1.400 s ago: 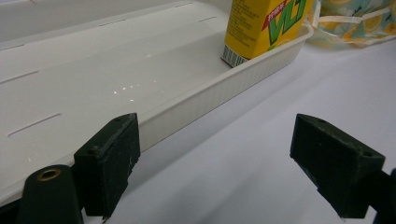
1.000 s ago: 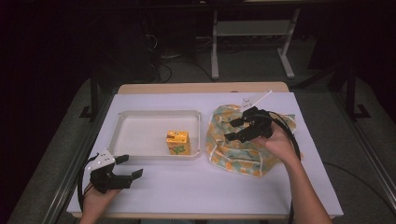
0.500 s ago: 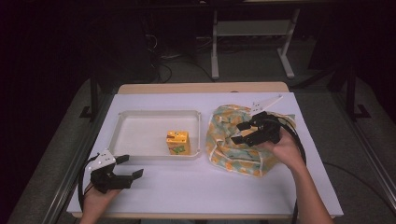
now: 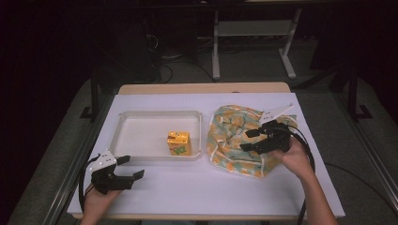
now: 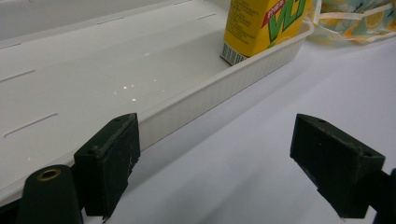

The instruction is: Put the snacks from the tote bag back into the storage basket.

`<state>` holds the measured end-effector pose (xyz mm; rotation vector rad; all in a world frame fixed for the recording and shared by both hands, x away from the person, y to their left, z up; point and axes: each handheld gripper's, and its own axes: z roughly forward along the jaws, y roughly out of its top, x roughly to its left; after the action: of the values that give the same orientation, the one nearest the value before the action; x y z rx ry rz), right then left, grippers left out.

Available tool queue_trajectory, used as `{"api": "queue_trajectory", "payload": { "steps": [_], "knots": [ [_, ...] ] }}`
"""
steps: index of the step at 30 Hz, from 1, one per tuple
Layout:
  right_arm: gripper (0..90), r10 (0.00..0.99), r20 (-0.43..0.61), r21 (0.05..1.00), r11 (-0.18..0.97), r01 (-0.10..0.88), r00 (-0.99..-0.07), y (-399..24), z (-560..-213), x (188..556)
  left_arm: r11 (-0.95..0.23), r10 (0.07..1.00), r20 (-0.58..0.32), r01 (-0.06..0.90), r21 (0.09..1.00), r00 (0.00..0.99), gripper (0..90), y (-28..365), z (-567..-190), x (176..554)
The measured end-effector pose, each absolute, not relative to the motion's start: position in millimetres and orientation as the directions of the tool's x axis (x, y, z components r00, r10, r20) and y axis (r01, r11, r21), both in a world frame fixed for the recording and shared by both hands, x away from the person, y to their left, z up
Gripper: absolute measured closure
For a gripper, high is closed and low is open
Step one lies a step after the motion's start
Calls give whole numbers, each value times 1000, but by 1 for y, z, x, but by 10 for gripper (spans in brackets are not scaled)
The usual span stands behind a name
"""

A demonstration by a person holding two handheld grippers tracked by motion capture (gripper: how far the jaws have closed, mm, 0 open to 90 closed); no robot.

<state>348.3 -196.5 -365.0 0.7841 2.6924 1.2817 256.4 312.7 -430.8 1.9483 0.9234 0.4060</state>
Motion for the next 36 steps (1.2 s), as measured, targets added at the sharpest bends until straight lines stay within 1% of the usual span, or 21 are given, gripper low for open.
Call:
{"api": "queue_trajectory", "payload": {
  "steps": [20, 36],
  "knots": [
    [358, 509, 184, 741, 490, 459, -841, -233, -386, 324, -304, 745, -84, 449, 840, 661, 155, 312, -431, 256],
    [355, 532, 199, 745, 464, 480, -823, -249, -397, 303, -314, 744, -75, 446, 838, 664, 155, 312, -431, 256]
  ]
}}
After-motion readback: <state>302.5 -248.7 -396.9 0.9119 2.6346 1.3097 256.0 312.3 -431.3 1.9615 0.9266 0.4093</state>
